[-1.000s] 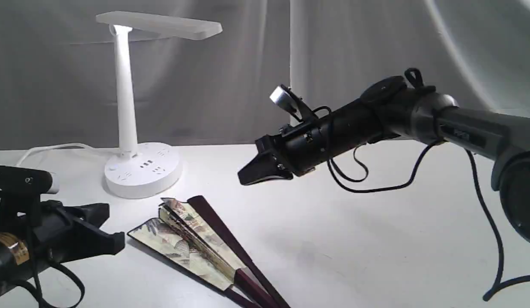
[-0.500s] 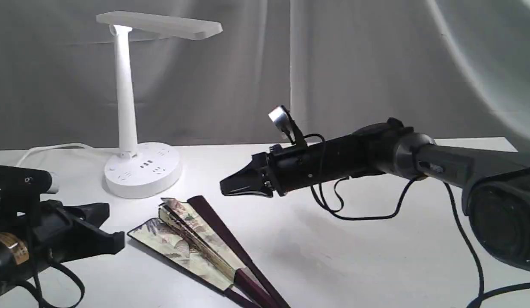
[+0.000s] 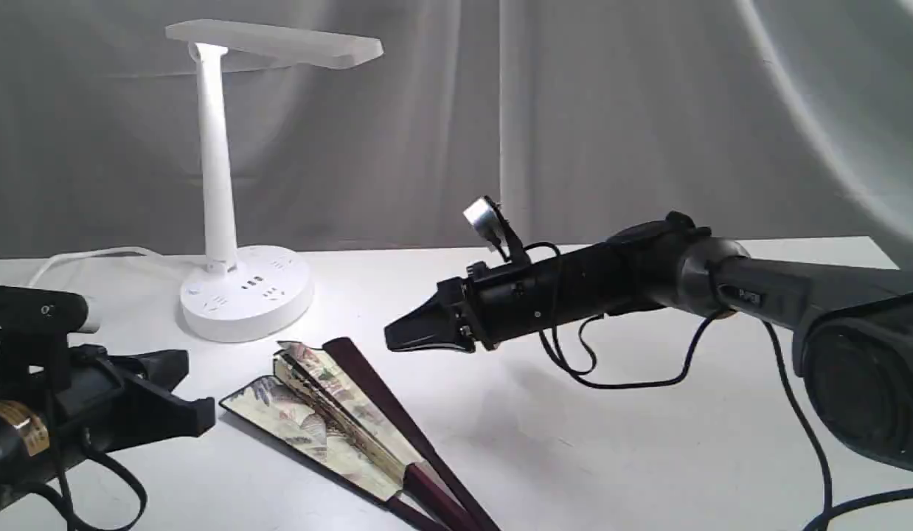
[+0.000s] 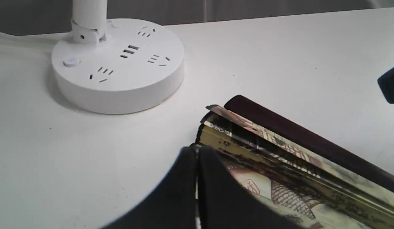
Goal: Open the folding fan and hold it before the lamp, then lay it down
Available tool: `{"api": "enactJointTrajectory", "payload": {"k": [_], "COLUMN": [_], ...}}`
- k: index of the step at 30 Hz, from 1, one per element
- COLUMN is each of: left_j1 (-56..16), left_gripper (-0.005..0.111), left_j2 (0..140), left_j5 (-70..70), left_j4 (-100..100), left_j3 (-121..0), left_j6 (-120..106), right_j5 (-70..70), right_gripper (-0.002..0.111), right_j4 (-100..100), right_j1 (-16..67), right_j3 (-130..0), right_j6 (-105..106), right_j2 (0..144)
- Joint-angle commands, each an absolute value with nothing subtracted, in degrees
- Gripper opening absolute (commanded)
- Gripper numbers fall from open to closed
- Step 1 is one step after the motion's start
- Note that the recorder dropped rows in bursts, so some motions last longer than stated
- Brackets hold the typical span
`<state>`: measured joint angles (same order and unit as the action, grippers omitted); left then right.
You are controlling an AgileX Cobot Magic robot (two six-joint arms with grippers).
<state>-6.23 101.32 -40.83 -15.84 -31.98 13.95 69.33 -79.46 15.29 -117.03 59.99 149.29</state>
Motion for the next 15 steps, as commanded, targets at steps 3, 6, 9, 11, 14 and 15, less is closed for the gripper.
{"api": "enactJointTrajectory", "payload": {"k": [3,6,9,11,14,15], "left_j1": [-6.3,-6.3,-6.3,-6.3,-6.3,-6.3], "left_gripper": [0.0,0.0,0.0,0.0,0.0,0.0], "left_j2": [101.3,101.3,101.3,101.3,101.3,101.3], "left_j5": [-41.5,-41.5,-41.8,-41.8,-41.8,-41.8], "left_j4": [-15.8,-15.8,-15.8,-15.8,-15.8,-15.8], "left_j3": [-32.4,-32.4,-32.4,-32.4,-32.4,-32.4], "left_j6": [14.6,14.7,14.7,14.7,14.7,14.7], "right_j5": [67.9,62.1,57.0,54.6,51.3,50.6], "right_gripper": [0.0,0.0,0.0,0.0,0.0,0.0], "right_j4": [-79.2,-75.6,-68.0,-60.4,-50.6,-47.8], "right_j1": [15.3,15.3,15.3,15.3,15.3,15.3], "right_j3": [-116.8,-116.8,-116.8,-116.8,-116.8,-116.8], "right_j6": [64.8,64.8,64.2,61.1,53.2,50.4], "right_j2": [148.8,148.2,147.2,146.3,144.9,144.7]}}
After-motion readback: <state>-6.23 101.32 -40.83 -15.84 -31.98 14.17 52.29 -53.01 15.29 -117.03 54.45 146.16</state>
